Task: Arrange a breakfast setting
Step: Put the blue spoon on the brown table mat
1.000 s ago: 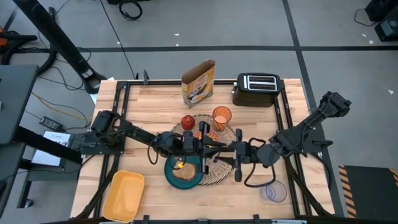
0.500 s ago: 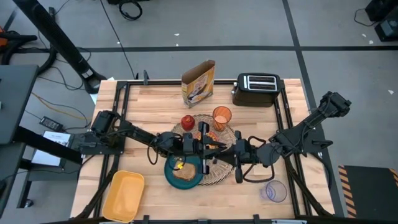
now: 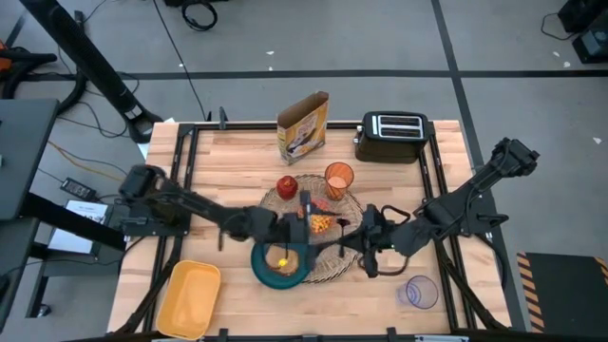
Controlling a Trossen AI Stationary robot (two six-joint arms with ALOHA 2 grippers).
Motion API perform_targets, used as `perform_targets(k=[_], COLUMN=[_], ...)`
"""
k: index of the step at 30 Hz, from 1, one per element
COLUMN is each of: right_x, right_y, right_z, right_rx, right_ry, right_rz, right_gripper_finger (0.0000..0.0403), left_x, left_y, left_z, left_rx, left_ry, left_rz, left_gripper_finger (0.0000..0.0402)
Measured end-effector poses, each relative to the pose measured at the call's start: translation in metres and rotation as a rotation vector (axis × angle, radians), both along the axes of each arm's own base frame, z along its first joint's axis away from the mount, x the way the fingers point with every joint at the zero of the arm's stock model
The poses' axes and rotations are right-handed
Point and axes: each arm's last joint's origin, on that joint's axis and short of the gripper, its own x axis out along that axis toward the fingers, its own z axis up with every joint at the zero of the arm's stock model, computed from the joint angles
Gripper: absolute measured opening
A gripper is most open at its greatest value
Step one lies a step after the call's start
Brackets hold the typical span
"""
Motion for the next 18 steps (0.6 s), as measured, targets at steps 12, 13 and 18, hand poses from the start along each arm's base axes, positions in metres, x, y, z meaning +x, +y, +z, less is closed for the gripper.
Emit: perform_targets(k=[12,13,18], right_x=[-0.014,-0.015,-0.013], right_y=[-0.03,-0.033,-0.042], right_z=[-0.04,-0.047,-0.089], right_rx=[0.333,0.37,0.617], right_ry=[0.43,0.454,0.467], right_rz=[-0.253,-0.275,-0.343], right_gripper_finger=[0.0012,0.0012,0.0012], left_x=[-0.06,-0.062,-0.068], left_y=[-0.049,-0.053,-0.073], left_z=[-0.015,-0.018,-0.045], left_rx=[-0.013,-0.03,-0.035], left_ry=[0.473,0.481,0.565], left_rz=[0.294,0.294,0.308], left_gripper_finger=[0.0287,0.0286,0.0286])
